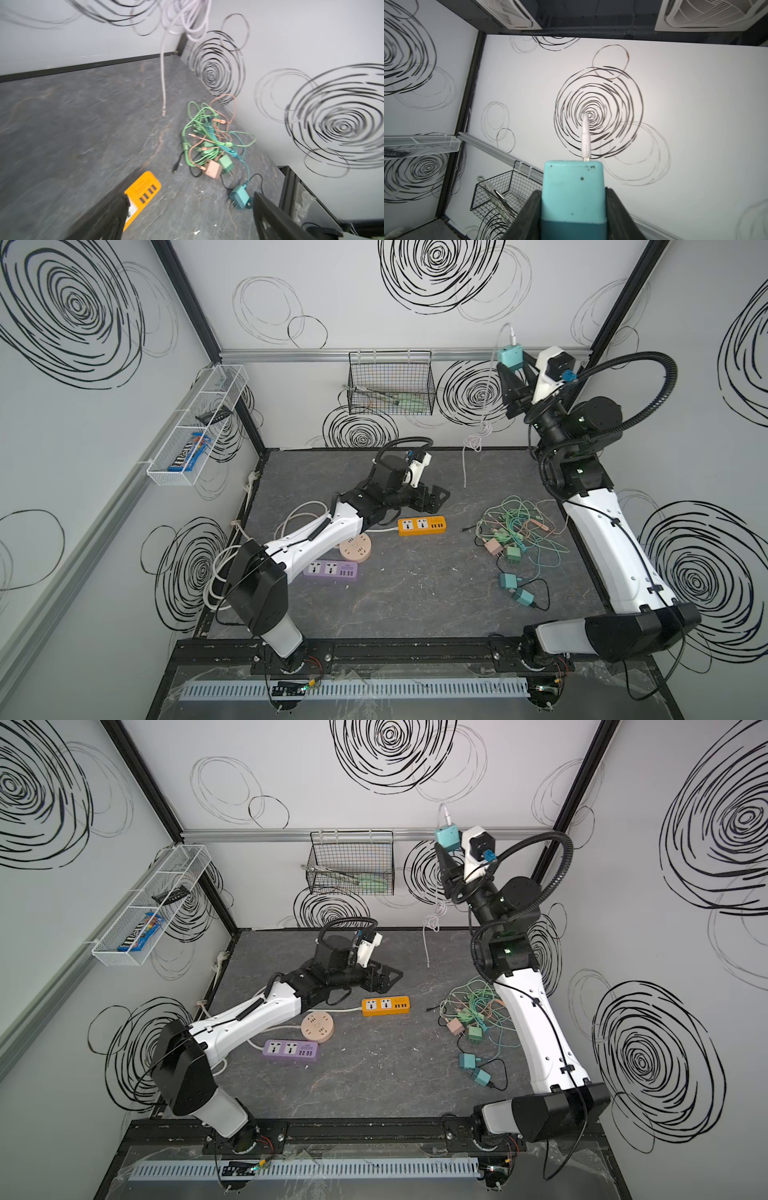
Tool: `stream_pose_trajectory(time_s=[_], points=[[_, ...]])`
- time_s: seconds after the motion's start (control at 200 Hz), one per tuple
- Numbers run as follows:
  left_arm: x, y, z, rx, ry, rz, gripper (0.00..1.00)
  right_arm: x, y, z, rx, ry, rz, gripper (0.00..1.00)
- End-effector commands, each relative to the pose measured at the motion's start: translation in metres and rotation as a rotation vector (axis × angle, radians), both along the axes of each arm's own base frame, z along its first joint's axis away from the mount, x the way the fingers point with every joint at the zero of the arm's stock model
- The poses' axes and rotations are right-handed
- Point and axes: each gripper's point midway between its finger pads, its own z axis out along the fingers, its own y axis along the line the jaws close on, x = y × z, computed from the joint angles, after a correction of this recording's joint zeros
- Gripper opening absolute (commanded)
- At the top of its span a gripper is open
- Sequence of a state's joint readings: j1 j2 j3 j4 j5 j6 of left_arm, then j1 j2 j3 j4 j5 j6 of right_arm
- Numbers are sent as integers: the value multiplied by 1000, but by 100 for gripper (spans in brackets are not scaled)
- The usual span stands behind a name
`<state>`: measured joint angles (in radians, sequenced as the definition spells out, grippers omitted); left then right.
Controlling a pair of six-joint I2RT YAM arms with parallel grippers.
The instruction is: Insert the plug
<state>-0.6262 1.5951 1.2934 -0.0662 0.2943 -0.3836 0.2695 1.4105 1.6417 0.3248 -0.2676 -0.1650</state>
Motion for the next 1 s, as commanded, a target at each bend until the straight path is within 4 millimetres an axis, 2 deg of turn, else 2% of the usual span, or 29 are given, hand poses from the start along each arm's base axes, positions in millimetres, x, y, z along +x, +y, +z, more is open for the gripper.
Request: stream_pose_trajectory(time_s=[0.0, 0.125, 0.195, 0.285, 0.4, 0.465, 0.55, 0.665, 0.745, 0.861, 0.996], points=[[20, 57, 32, -107, -29, 189, 96, -15, 55, 10, -56, -86, 108, 19], [32, 132, 26, -82, 4, 406, 96, -7, 113, -8, -89, -62, 198, 19], [32, 168, 25, -80, 7, 498, 96, 2, 143, -29, -123, -40, 221, 19], [26, 200, 21, -82, 17, 573, 96, 18, 175, -63, -161, 9, 236, 19], [18, 220, 14, -54, 31, 615, 96, 36, 199, -122, -214, 102, 217, 18], [14, 225, 9, -27, 43, 628, 96, 43, 201, -158, -237, 157, 200, 18], [12, 229, 5, -5, 57, 626, 96, 42, 201, -200, -278, 212, 202, 18], [10, 224, 10, -7, 53, 573, 96, 26, 199, -250, -388, 237, 235, 19], [7, 213, 15, -8, 43, 496, 96, 16, 197, -278, -466, 255, 268, 18], [-1, 191, 22, -14, 37, 340, 96, -7, 195, -301, -555, 215, 347, 18], [-12, 170, 23, -22, 75, 191, 96, -25, 192, -304, -585, 143, 380, 20]])
